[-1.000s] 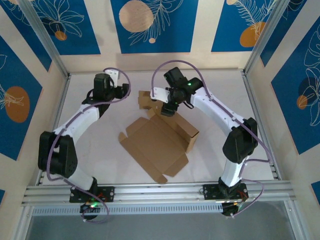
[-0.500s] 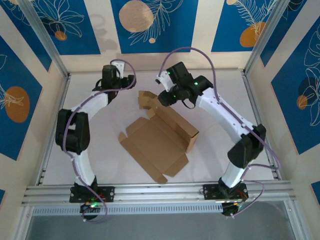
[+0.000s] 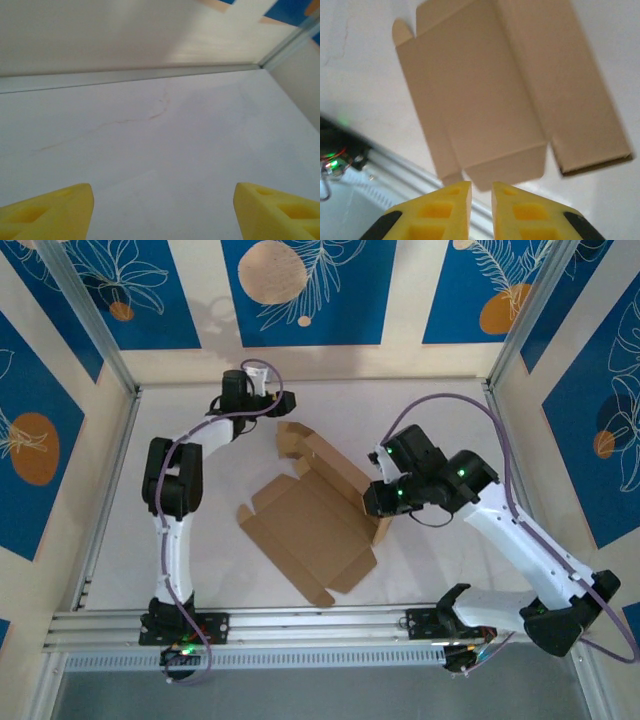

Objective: Fold the paper box

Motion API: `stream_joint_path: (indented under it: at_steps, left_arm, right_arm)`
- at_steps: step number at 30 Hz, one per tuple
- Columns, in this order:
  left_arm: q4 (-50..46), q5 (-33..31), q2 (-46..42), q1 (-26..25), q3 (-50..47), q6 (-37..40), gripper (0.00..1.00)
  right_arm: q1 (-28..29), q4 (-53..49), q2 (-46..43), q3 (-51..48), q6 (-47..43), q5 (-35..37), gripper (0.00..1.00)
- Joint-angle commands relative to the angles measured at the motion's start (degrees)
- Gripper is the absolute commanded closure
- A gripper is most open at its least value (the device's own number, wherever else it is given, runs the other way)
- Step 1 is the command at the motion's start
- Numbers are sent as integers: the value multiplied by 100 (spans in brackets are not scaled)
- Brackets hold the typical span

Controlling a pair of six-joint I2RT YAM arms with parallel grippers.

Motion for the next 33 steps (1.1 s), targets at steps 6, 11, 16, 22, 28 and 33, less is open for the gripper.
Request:
stream_joint_path:
  at_steps: [6, 11, 16, 22, 28, 33]
  left_arm:
    - [1043, 879, -60, -262, -177, -309, 26]
    - [1580, 905, -397, -335, -900, -475, 28]
    - [1815, 982, -762, -387, -1613, -479, 32]
    - [2039, 627, -1470, -415, -2594, -302, 35]
    - [2376, -95, -2219, -423, -3511, -134, 35]
    - [2984, -738, -2661, -448, -4294, -392, 36]
  right_arm:
    - [437, 309, -61, -1700, 1006, 298, 86]
    - [115, 1058, 95, -2250, 928, 1368, 86]
    - [-365, 1786, 407, -2236, 494, 1986, 86]
    - [-1002, 2637, 893, -1951, -37, 2246, 85]
    - [-1618, 3724, 1299, -1658, -350, 1744, 77]
    - [-2117, 4316, 1163, -1469, -510, 699, 61]
